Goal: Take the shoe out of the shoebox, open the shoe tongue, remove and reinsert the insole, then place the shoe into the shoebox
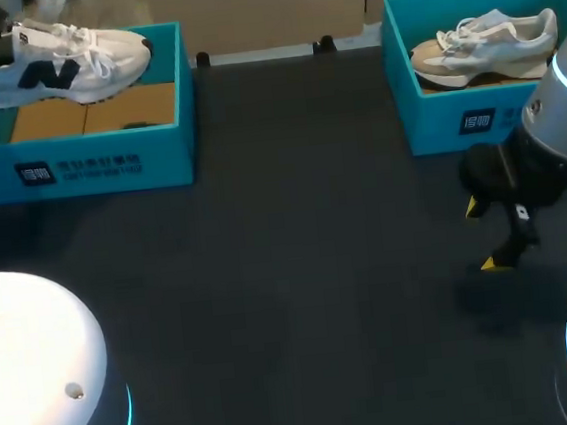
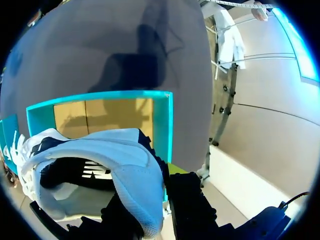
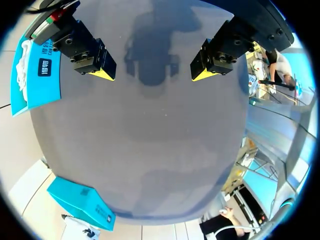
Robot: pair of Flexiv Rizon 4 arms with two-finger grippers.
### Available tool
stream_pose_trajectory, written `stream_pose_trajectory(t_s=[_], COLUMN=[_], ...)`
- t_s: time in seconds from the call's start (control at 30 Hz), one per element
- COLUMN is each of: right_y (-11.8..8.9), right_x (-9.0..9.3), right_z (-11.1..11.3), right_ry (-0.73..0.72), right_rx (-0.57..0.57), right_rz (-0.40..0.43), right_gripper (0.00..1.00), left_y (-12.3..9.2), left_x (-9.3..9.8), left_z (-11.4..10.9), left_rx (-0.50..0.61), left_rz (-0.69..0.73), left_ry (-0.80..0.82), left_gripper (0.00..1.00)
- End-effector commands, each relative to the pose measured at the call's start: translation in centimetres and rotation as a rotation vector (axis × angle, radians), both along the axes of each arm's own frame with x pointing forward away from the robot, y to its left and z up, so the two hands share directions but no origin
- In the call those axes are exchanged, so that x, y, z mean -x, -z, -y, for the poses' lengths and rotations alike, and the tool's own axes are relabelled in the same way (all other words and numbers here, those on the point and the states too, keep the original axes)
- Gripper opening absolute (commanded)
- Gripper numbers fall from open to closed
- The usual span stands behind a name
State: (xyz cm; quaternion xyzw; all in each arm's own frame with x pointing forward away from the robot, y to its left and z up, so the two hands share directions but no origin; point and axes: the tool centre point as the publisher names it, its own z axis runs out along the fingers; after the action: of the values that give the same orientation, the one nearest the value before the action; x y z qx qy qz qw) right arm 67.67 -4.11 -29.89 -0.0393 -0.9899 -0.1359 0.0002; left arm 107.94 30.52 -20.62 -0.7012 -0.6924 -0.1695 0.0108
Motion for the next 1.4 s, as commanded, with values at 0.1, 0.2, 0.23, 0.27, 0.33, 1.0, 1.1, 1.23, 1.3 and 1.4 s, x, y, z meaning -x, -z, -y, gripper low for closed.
stream_pose_trajectory(t_s=[0.1, 0.2, 0.23, 0.27, 0.33, 1.0, 1.1, 1.23, 1.3, 1.4], right_y=[0.1, 0.1, 0.1, 0.1, 0.1, 0.1, 0.1, 0.1, 0.1, 0.1], right_x=[0.1, 0.1, 0.1, 0.1, 0.1, 0.1, 0.1, 0.1, 0.1, 0.1], right_z=[0.0, 0.0, 0.0, 0.0, 0.0, 0.0, 0.0, 0.0, 0.0, 0.0], right_ry=[-0.001, -0.001, -0.001, -0.001, -0.001, -0.001, -0.001, -0.001, -0.001, -0.001], right_rx=[0.0, 0.0, 0.0, 0.0, 0.0, 0.0, 0.0, 0.0, 0.0, 0.0], right_rz=[0.002, 0.002, 0.002, 0.002, 0.002, 0.002, 0.002, 0.002, 0.002, 0.002], right_gripper=[1.0, 1.0, 1.0, 1.0, 1.0, 1.0, 1.0, 1.0, 1.0, 1.0], left_y=[1.1, 2.0, 2.5, 2.9, 3.6, 4.5, 5.5, 6.6, 6.8, 7.0], left_x=[-2.6, -2.6, -2.6, -2.5, -2.3, -1.0, -1.4, -1.6, -1.6, -1.6], left_z=[0.3, 0.3, 0.3, 0.3, 0.2, -0.1, 0.5, 0.7, 0.7, 0.5], left_rx=[-0.013, -0.025, -0.038, -0.04, -0.048, -0.053, -0.065, -0.07, -0.07, -0.069], left_rz=[-0.041, -0.051, -0.05, -0.047, -0.055, -0.06, -0.072, -0.101, -0.102, -0.106], left_ry=[-0.001, 0.012, 0.017, 0.021, 0.02, 0.02, 0.022, 0.019, 0.017, 0.011], left_gripper=[0.0, 0.0, 0.0, 0.0, 0.0, 0.0, 0.0, 0.0, 0.0, 0.0])
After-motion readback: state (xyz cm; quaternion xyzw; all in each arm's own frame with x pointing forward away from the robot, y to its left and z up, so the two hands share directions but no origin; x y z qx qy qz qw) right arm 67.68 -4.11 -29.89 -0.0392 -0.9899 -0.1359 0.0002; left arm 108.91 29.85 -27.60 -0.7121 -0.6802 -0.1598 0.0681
